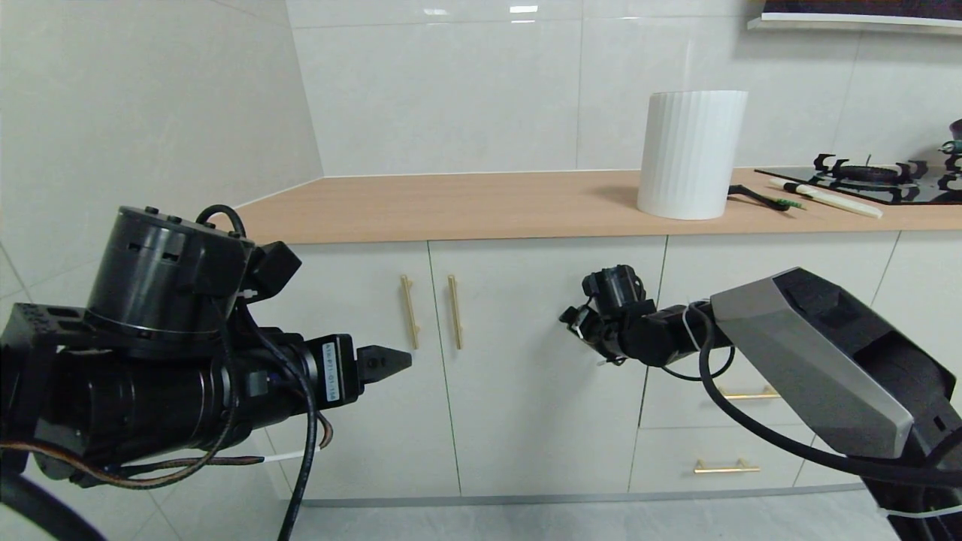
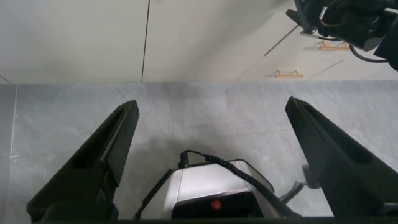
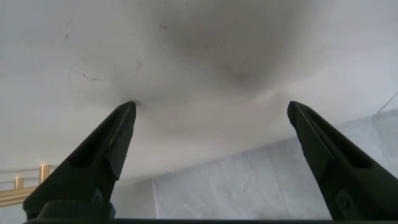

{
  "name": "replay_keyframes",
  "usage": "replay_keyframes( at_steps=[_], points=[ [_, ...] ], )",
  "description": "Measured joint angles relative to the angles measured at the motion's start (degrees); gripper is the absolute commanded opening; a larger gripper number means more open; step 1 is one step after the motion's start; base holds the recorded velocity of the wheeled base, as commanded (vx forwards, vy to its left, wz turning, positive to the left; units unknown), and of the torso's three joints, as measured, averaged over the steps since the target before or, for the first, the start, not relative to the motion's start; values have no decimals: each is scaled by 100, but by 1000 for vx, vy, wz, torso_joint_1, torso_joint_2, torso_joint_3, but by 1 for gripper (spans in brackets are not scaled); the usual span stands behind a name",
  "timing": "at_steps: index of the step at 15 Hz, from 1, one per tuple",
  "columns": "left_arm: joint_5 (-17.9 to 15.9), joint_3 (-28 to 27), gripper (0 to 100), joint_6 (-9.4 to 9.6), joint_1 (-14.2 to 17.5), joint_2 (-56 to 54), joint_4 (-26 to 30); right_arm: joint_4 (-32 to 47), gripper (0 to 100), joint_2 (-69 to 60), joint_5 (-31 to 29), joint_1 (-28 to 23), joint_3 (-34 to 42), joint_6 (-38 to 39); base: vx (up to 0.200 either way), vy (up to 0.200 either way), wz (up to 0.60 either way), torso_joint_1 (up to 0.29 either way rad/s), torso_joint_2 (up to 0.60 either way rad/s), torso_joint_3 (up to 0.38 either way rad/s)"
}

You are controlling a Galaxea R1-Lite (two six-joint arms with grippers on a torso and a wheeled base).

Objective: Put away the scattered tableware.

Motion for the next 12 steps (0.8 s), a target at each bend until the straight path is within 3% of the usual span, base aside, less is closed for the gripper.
replay_keyframes(
  at_steps=[5, 9, 12],
  points=[
    [10, 0, 100, -9, 0, -22, 0, 98, 100, -286, 57, 6, 247, -1, 0, 0, 0, 0, 0, 0],
    [90, -5, 100, 30, 18, -363, 2, 119, 100, -1696, 306, 45, 1353, -12, 0, 0, 0, 0, 0, 0],
    [106, 194, 100, 457, 35, -1190, 11, 104, 100, -3512, 351, -16, 2678, -354, 0, 0, 0, 0, 0, 0]
  ],
)
